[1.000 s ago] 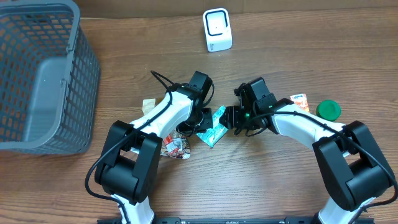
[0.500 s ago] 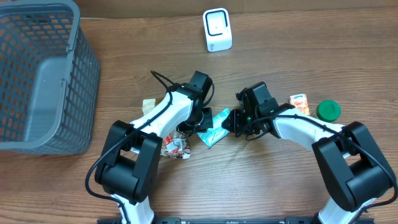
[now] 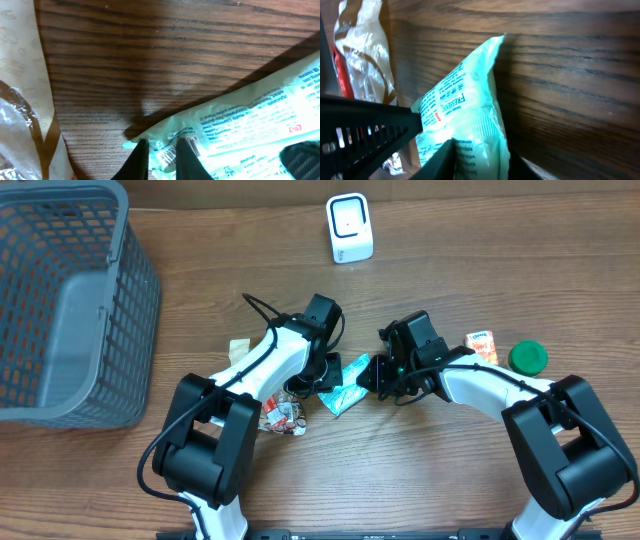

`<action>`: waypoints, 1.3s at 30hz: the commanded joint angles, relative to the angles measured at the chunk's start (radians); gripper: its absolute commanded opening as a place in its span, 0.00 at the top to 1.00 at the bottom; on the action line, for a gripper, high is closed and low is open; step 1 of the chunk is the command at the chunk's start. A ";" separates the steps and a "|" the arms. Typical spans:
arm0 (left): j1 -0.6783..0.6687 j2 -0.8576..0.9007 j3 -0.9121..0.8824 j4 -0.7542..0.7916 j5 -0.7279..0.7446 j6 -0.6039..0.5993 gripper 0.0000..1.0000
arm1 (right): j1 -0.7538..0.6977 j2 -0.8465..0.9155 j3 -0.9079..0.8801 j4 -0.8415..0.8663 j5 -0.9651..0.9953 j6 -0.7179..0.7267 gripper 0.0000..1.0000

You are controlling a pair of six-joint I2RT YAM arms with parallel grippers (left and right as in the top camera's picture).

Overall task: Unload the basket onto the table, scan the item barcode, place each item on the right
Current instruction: 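Retract the left arm and lift the wet-wipe pack with the right gripper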

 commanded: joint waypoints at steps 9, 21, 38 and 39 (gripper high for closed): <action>0.055 0.038 0.182 -0.108 -0.023 0.031 0.84 | 0.001 0.002 -0.009 0.026 -0.044 -0.051 0.86; 0.269 -0.027 0.587 -0.345 -0.105 0.098 0.65 | -0.030 0.002 -0.009 0.022 -0.045 -0.051 0.96; 0.487 -0.026 0.603 -0.338 -0.175 0.189 0.00 | -0.035 -0.047 0.110 -0.085 0.028 -0.244 0.96; 0.487 -0.026 0.603 -0.338 -0.175 0.189 0.00 | -0.035 -0.056 0.136 -0.119 0.056 -0.266 0.96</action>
